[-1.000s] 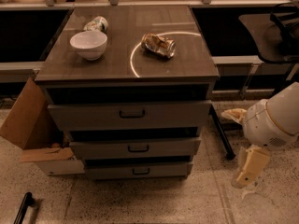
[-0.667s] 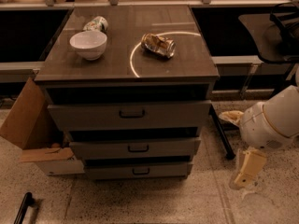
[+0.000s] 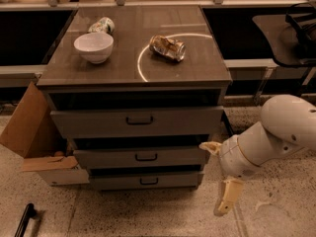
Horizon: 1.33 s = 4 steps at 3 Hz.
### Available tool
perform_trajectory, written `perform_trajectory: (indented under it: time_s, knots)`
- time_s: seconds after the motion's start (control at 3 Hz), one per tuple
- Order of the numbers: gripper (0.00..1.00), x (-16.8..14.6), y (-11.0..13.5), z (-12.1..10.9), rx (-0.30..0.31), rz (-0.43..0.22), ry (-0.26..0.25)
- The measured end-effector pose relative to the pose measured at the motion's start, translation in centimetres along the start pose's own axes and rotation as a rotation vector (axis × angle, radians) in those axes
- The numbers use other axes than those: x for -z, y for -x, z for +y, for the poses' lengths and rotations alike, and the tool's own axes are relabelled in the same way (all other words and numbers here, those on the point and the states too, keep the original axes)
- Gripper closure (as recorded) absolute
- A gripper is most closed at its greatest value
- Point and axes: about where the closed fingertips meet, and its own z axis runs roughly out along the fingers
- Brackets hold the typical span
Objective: Open middle drawer
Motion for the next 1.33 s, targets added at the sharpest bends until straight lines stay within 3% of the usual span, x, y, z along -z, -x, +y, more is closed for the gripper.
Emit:
perform_trajectory:
  time_s: [0.33, 0.67, 1.0, 1.33]
  knots:
    - [0.00, 0.0, 0.0, 0.0, 0.000, 0.000, 0.000]
    - [0.00, -4.0, -1.3, -1.0, 0.003, 0.026, 0.015]
    - [0.00, -10.0, -3.4, -2.8, -0.003, 0.080, 0.022]
    - [0.00, -15.2, -4.9, -5.9, -0.008, 0.124, -0.020]
